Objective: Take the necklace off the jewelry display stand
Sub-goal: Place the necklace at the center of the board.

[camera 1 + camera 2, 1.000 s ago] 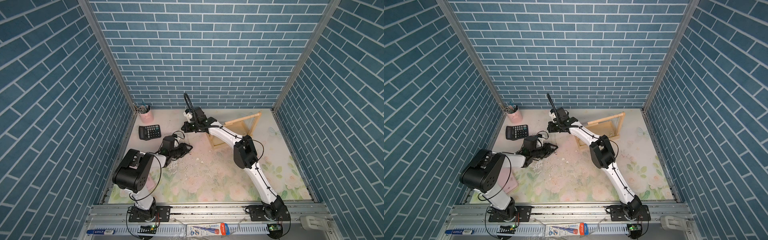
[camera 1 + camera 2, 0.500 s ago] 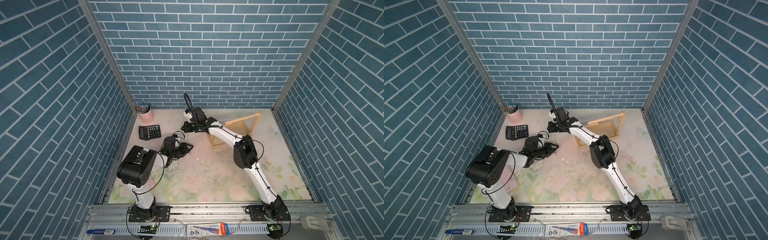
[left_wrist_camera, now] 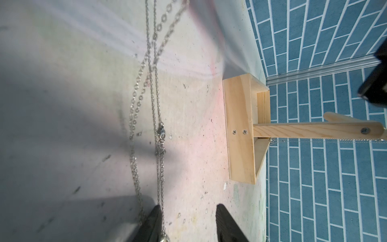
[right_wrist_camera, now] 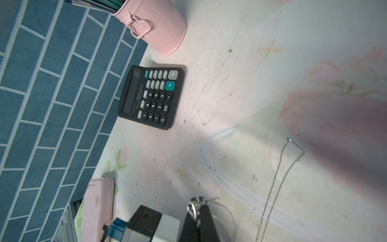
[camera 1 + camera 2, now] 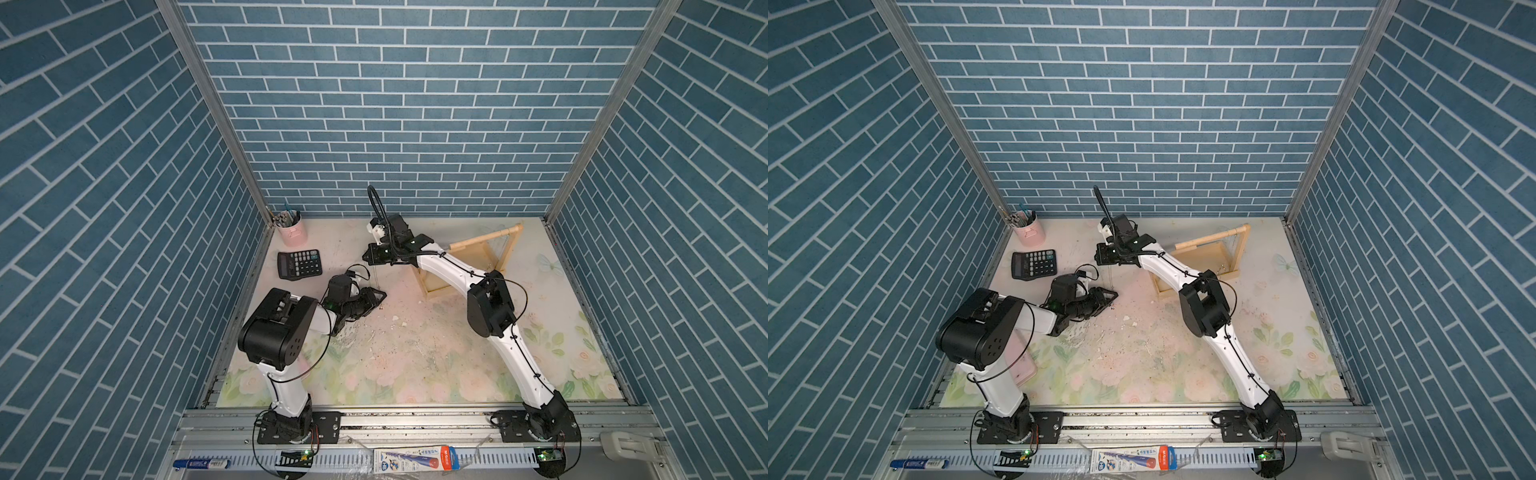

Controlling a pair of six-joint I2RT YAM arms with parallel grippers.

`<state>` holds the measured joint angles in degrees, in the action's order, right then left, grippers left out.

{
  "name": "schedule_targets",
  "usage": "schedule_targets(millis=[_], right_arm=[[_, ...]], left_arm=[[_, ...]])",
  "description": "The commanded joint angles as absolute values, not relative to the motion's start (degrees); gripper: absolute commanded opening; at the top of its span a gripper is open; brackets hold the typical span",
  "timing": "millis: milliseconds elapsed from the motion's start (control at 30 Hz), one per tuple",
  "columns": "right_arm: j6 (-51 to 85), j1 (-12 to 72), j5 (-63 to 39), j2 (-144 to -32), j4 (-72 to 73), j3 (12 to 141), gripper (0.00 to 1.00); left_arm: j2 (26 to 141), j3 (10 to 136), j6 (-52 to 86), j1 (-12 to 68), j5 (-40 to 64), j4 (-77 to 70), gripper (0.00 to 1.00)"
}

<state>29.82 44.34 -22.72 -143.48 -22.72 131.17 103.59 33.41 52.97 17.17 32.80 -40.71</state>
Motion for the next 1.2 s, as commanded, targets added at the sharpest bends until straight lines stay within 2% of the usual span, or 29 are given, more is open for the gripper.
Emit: schedule_targets(millis=[0, 800, 1167], right_arm=[[31.2, 44.2, -22.7, -143.3, -23.0, 130.7, 0.00], [31.0, 44.2, -22.4, -143.8, -21.8, 130.1, 0.00], [30.5, 43.9, -22.0, -145.9, -22.5, 132.9, 0.00]], left_arm=[[103.7, 31.8, 51.9, 17.4, 32.5, -40.6, 0.44], [99.1, 30.9, 50.7, 17.3, 32.8, -37.8, 0.45], [101.3, 30.7, 50.9, 17.1, 32.4, -39.3, 0.45]])
